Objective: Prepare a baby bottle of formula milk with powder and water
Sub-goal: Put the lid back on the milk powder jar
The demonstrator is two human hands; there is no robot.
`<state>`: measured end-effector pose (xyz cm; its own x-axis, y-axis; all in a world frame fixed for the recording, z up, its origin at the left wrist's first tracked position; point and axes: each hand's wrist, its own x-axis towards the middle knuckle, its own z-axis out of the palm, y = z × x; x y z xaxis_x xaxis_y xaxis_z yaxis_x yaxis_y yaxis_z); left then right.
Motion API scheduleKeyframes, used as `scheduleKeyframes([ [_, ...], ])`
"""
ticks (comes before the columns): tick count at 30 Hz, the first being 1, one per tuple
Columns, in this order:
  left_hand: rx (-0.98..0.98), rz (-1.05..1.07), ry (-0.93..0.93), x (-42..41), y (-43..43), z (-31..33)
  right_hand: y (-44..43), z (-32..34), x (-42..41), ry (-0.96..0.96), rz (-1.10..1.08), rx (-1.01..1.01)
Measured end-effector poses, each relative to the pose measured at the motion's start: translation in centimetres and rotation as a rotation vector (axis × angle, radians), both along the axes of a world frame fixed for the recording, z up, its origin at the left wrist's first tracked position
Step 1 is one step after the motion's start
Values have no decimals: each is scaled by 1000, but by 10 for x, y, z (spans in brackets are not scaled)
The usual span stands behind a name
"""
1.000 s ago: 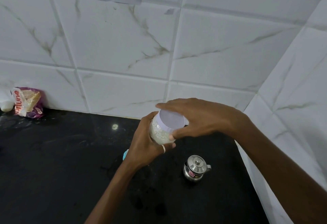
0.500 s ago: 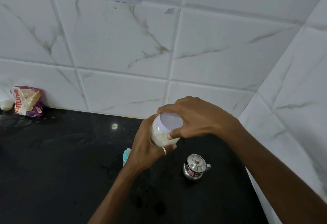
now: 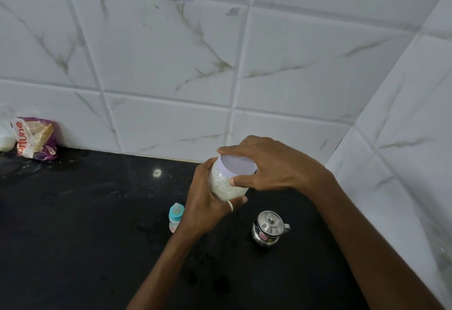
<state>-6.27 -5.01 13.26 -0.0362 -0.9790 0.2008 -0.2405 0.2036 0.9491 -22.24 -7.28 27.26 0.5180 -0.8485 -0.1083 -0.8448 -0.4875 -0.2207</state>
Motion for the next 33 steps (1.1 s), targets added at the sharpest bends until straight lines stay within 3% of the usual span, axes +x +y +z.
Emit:
scheduleKeyframes([
  [4,5,35,58,2,2,-21,7,-21,-5,-134,-103,62],
  [10,-19,81,-6,1,15,-55,29,-99,-8,-507,-400,143],
  [18,111,31,-6,-6,32,-115,56,-198,0,-739,-611,321],
  [27,270,0,-118,-5,37,-181,65,-264,11,-797,-703,318],
  [33,270,-19,-169,1,19,-193,51,-288,20,-792,-725,298],
])
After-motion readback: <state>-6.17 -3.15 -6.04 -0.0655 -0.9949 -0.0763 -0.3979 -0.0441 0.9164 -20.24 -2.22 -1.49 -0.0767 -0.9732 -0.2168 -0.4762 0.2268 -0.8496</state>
